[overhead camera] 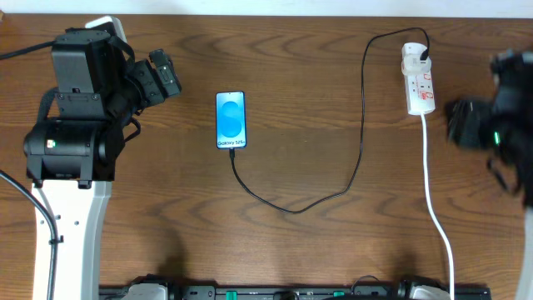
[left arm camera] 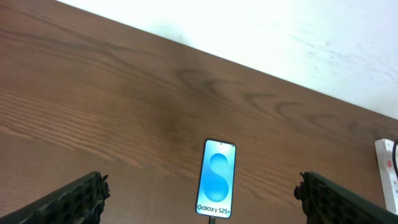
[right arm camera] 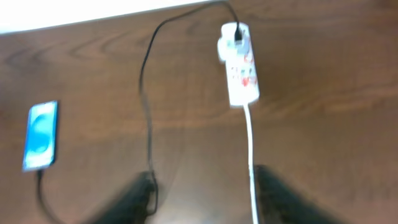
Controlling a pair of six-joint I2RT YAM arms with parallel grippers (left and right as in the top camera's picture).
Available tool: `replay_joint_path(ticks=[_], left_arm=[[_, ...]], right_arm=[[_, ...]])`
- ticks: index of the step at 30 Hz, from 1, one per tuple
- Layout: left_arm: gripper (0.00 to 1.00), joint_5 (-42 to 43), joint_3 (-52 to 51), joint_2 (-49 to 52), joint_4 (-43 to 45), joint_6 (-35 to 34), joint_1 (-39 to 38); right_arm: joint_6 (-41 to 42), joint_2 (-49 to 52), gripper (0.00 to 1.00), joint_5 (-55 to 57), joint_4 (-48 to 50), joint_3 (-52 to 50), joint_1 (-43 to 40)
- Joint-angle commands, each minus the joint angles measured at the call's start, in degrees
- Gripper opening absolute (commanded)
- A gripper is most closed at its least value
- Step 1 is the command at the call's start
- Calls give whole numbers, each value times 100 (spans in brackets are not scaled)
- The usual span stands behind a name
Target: Plug charger to phone and switch on socket
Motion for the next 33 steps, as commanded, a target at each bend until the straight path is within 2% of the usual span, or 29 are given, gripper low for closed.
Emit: replay_joint_path(ticks=[1,9,16,20,25,33], left_arm=[[99,-33,24,7,-11,-9,24],[100,-33,24,7,-11,-9,24],[100,-33,24,7,-11,-9,24],[99,-33,24,7,-11,-9,24],[100,-33,24,7,-11,-9,24],[100,-33,24,7,-11,-9,24]], right_arm=[[85,-590,99,-136,-468,24,20],[127,-1829,99,2,-1449,22,17],[136,-2463,99,678,-1475,-20,15],[236,-2590,99,1091,-1257,-382,-4],[313,-3265,99,1078,616,-1965,63],[649,-4706,99,1064,4166,-5416,669]])
